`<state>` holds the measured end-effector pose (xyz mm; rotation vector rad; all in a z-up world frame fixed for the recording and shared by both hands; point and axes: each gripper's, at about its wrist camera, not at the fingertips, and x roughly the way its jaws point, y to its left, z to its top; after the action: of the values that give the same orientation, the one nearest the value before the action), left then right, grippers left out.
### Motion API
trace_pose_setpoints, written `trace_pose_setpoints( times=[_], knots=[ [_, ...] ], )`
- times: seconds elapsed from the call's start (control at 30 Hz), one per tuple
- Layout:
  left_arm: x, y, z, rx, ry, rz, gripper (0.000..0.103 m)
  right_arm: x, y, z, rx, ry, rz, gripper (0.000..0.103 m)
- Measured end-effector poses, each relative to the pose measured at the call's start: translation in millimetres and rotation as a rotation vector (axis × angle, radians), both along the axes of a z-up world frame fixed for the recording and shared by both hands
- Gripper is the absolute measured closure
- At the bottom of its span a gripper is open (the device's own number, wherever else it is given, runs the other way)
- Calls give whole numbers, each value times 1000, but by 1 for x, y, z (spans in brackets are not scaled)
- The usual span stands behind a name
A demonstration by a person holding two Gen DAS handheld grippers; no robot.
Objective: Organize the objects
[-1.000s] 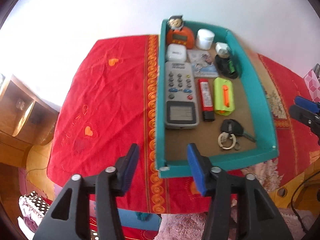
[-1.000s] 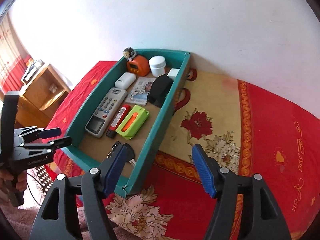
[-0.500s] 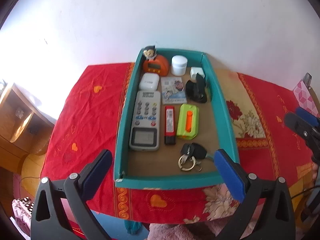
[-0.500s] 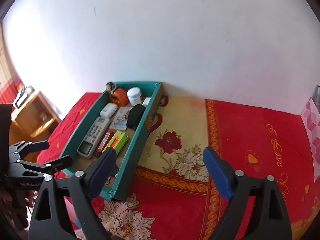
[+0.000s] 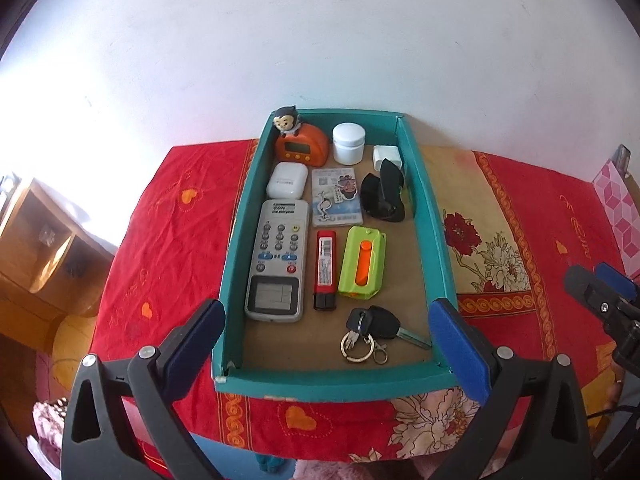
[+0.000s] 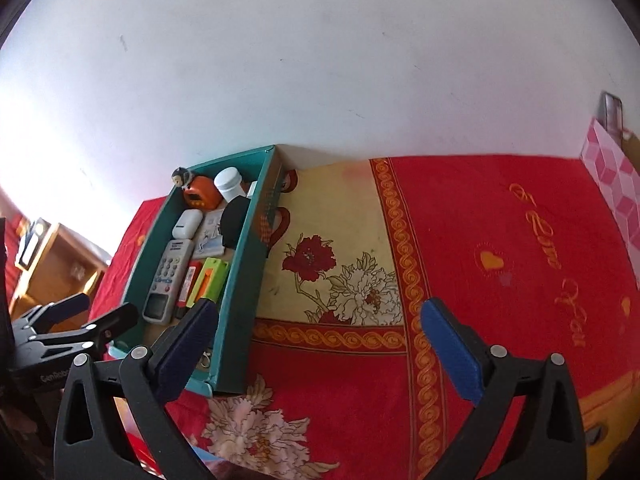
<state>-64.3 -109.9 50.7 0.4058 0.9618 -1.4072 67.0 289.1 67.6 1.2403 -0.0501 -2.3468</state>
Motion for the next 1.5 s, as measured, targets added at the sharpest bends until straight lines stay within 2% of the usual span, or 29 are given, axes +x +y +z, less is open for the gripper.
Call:
trace_pose_setpoints(
  times=[0.17, 0.53, 0.77, 1.5],
  knots=[
    [2, -11, -1, 0, 19, -30, 0, -4, -12, -3, 18, -21, 7, 0],
    [-3, -19, -22, 34, 42, -82, 0, -2, -31, -19, 61, -39, 8, 0],
    [-2, -27, -28, 60, 41, -84, 0, -1, -38, -22, 92, -30, 9, 0],
    [-1, -33, -34, 100, 63, -87, 0, -6, -41, -27, 94, -51, 4, 0]
  ],
)
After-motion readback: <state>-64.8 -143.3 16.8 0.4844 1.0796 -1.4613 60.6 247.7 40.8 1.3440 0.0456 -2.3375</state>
